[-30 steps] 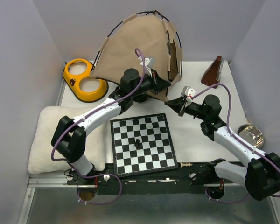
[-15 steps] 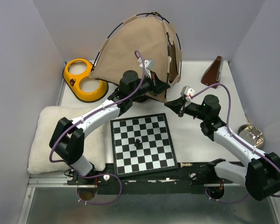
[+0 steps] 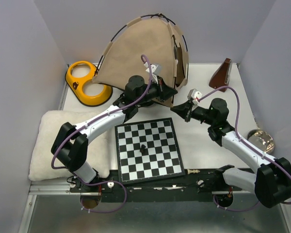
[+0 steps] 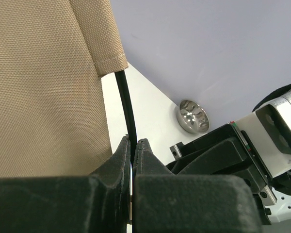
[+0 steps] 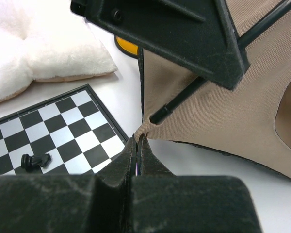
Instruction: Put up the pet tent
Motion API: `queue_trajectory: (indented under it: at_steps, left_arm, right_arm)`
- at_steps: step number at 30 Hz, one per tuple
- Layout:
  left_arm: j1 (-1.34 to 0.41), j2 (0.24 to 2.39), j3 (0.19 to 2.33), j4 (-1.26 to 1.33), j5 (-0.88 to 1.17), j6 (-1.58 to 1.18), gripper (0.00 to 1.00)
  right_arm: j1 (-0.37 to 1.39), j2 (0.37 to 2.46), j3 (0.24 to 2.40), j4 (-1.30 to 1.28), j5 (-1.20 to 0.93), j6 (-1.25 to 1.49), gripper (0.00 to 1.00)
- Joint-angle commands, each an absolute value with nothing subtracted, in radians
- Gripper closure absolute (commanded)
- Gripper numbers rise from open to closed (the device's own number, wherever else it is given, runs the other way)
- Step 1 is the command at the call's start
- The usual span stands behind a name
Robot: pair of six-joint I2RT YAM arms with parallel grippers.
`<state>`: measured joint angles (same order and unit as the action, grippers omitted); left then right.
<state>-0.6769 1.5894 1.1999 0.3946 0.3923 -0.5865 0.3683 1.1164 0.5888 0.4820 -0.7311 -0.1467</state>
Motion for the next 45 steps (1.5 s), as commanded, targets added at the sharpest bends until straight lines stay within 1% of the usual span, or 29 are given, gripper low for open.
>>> queue_trajectory:
  at_steps: [1,16,27,35,36,38,45]
  left_arm:
    - [-0.698,1.555,1.172,0.445,0.342,-0.551,1.0]
    - [-0.689,1.5,1.121,0.407,0.337,-0.499,1.0]
    - [-0.698,1.523,1.094,0.417,0.305,-0.476,1.0]
    - [-0.709,1.508,1.039,0.429,0.311,-0.52,1.0]
    - [-0.713,1.509,1.029,0.437,0.313,-0.531,1.0]
    - [-0.721,1.513,1.025,0.439,0.308,-0.54,1.0]
    - [-0.733,1.516,0.98,0.428,0.305,-0.586,1.0]
  right_arm:
    - [0.38,1.126,0.627,0.499,-0.752,-0.127,0.99]
    - [0.38,1.1,0.609,0.48,-0.719,-0.121,0.99]
    - [0.379,1.097,0.627,0.476,-0.726,-0.104,0.99]
    - [0.38,1.1,0.635,0.468,-0.687,-0.086,0.99]
    - [0.38,1.101,0.634,0.471,-0.687,-0.08,0.99]
    - [0.38,1.104,0.64,0.474,-0.684,-0.069,0.92]
    - [0.38,1.104,0.653,0.485,-0.654,-0.052,0.88]
